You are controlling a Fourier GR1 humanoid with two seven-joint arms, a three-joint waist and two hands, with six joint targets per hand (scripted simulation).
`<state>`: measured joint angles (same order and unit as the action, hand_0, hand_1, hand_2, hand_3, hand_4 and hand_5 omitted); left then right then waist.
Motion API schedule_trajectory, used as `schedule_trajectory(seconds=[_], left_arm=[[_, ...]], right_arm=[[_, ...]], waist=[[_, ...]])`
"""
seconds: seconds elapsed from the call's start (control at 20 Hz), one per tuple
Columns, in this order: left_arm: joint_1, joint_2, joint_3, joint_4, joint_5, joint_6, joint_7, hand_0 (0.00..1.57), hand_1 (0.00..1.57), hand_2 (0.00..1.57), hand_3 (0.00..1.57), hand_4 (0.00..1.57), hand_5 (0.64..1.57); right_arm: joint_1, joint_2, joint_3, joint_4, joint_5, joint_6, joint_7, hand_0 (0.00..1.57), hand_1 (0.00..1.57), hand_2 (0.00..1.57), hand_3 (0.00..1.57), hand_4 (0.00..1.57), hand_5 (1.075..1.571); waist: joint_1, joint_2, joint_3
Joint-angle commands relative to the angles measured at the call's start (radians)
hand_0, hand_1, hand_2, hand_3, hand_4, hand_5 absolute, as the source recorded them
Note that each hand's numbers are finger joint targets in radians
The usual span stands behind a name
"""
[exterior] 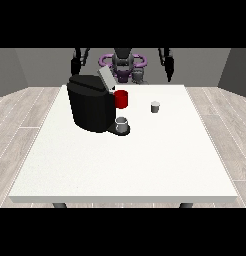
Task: Insert the coffee pod into the coffee machine and close the lid
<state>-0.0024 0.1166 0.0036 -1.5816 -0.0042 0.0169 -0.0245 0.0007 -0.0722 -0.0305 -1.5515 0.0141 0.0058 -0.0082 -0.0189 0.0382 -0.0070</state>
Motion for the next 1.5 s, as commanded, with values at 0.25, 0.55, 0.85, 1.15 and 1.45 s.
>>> schedule_trajectory(seconds=[0.25, 0.55, 0.85, 1.15, 1.45], left_arm=[[0.01, 0.175, -0.083, 0.047, -0.179, -0.125, -0.145, 0.0, 0.0, 0.0, 0.0, 0.0, 1.571], [-0.205, 0.295, 0.015, 0.191, -0.229, -0.141, -0.016, 0.0, 0.0, 0.0, 0.0, 0.0, 1.571], [-0.285, 0.352, -0.023, 0.317, -0.319, -0.196, -0.013, 0.0, 0.0, 0.0, 0.0, 0.0, 1.571], [-0.391, 0.348, -0.011, 0.499, -0.348, -0.245, -0.026, 0.0, 0.0, 0.0, 0.0, 0.0, 1.571], [-0.456, 0.326, -0.041, 0.611, -0.473, -0.176, -0.079, 0.0, 0.0, 0.29, 0.0, 0.0, 1.571]], right_arm=[[0.014, 0.021, 0.033, 0.026, 0.012, 0.019, -0.046, 0.0, 0.0, 0.0, 0.0, 0.0, 1.571], [-0.109, -0.03, 0.025, -0.047, 0.127, -0.072, 0.002, 0.0, 0.0, 0.0, 0.0, 0.0, 1.571], [-0.179, 0.002, 0.045, -0.042, 0.16, -0.107, 0.007, 0.0, 0.0, 0.0, 0.0, 0.0, 1.571], [-0.131, 0.071, 0.159, -0.042, 0.169, -0.187, 0.042, 0.0, 0.0, 0.0, 0.0, 0.0, 1.571], [-0.188, 0.071, 0.131, 0.031, 0.215, -0.221, 0.08, 0.0, 0.0, 0.0, 0.0, 0.0, 1.571]], waist=[[-0.016, -0.025, 0.0069], [-0.143, 0.081, 0.0063], [-0.149, 0.148, 0.0065], [-0.16, 0.144, 0.0066], [-0.124, 0.168, 0.0066]])
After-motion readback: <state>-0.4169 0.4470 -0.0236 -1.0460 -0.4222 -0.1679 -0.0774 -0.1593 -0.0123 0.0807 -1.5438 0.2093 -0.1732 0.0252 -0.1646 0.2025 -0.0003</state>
